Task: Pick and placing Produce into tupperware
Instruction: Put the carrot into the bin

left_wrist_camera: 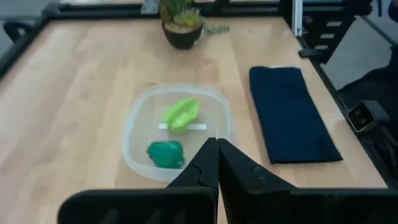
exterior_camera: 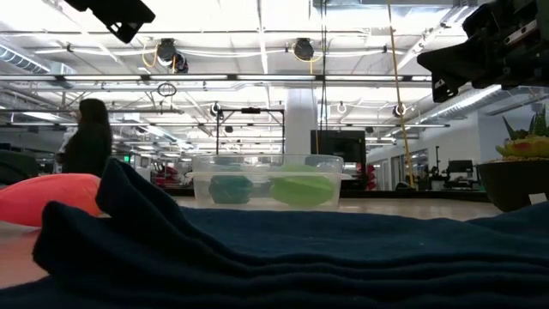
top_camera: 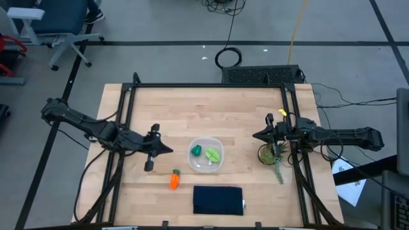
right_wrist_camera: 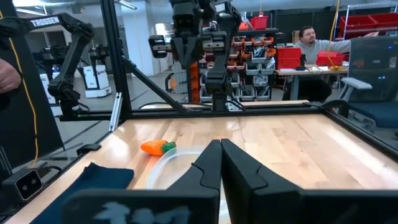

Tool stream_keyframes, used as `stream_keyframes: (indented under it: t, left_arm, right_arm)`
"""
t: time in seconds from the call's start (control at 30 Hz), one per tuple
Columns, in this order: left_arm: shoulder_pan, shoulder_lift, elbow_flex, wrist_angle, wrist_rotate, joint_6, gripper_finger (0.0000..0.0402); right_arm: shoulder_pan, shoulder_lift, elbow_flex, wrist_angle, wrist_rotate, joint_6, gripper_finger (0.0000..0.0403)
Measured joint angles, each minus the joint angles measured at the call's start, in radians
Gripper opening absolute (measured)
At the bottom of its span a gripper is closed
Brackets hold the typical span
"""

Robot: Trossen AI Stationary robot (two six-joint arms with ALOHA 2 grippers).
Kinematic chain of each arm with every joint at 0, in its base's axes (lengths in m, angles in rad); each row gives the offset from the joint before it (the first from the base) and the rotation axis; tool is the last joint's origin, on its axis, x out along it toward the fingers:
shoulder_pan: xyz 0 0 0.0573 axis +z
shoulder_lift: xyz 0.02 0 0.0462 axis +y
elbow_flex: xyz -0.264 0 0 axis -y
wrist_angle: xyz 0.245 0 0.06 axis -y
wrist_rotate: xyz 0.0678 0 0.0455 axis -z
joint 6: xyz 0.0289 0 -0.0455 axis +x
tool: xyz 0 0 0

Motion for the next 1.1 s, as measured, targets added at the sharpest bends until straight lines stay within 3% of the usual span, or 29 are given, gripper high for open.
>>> stream_keyframes:
  t: [0.3,0.53,0.9,1.1]
  left_arm:
    - [-0.06,0.084,0.033,-0.041,0.001,-0.073,0.0]
    - [-0.085,0.146,0.033,-0.04,0.011,-0.04,0.0001]
    - [-0.073,0.259,0.033,0.014,0.071,0.314,0.0016]
    - [-0.073,0.293,0.033,0.084,0.064,0.517,0.0048]
  right_arm:
    - [0.0,0.0,0.0,-0.041,0.0,-0.014,0.0]
    - [0.0,0.0,0.0,-0.041,0.0,-0.005,0.0]
    - [0.0,0.0,0.0,-0.018,0.0,-0.005,0.0]
    - [0.0,0.0,0.0,-0.018,0.0,0.0,0.0]
